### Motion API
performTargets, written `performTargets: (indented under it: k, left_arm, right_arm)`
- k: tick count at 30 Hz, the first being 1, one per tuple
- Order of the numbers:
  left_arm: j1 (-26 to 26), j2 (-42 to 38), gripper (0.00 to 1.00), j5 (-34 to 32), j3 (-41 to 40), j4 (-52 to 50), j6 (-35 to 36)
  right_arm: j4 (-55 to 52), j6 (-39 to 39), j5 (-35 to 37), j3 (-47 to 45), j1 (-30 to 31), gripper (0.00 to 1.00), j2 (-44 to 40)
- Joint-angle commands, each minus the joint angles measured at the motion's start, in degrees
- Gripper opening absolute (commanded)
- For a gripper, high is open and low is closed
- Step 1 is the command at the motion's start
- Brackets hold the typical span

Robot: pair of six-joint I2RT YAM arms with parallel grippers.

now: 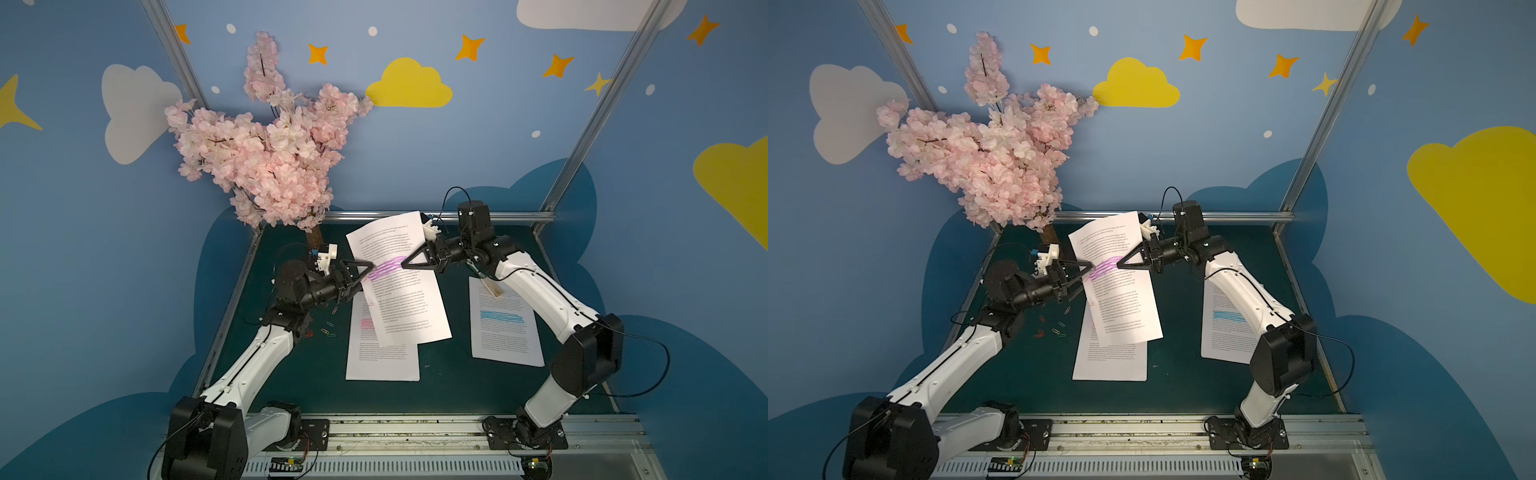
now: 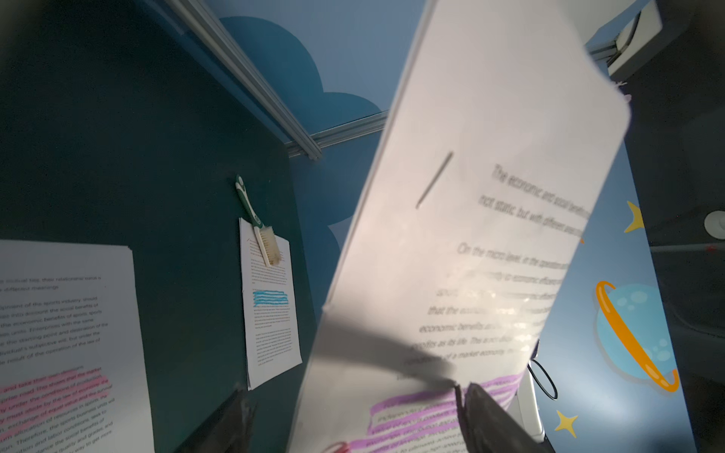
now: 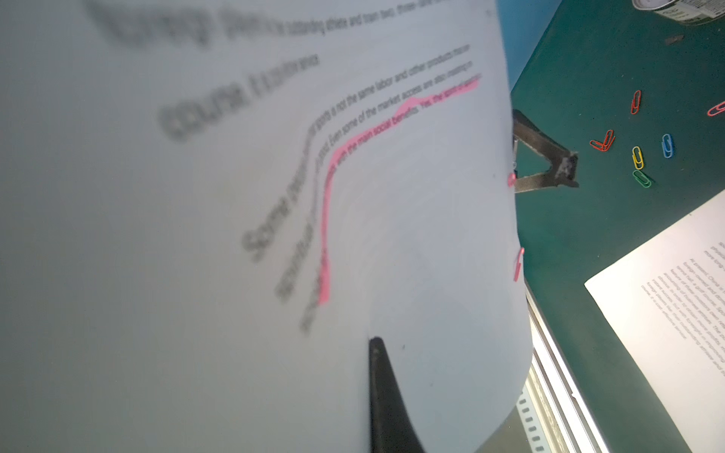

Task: Unclip the paperclips from the documents
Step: Remove the paper clip from the document.

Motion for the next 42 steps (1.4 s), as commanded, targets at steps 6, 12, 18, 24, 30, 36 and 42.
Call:
performTargets:
  k: [6, 12, 18, 24, 30, 36, 42]
  left_arm:
    - [0.04, -1.94, 0.4, 0.71, 0.45, 0.47, 0.55]
    - [0.88, -3.18, 0.37, 0.45, 0.49, -2.17, 1.8]
    - [1.97, -6.05, 0.27, -1.76, 0.64, -6.35, 3.69]
    - [2.15, -5.43, 0.23, -0.62, 1.19, -5.23, 2.18]
    - [2.06, -5.5, 0.11, -0.65, 1.65, -5.69, 2.29]
    - [2.06, -6.06, 0.02, -1.15, 1.82, -7.27, 3.26]
    - [2.06, -6.8, 0.02, -1.41, 2.32, -9.42, 4.83]
  right_arm:
    - [1.34, -1.76, -1.85, -1.04, -2.77, 0.0, 1.66]
    - [-4.71, -6.5, -2.47, -0.44, -5.03, 0.0, 1.67]
    - [-8.04, -9.31, -3.14, -1.37, -5.44, 0.0, 1.14]
    - [-8.69, -9.98, -3.07, -1.55, -5.09, 0.0, 0.96]
    - [-8.97, -10.37, -2.72, -1.59, -5.05, 0.0, 0.71]
    - [-10.23, -11.54, -2.6, -1.59, -5.36, 0.0, 0.52]
    - [-11.78, -12.82, -2.63, -1.59, -5.88, 0.0, 0.33]
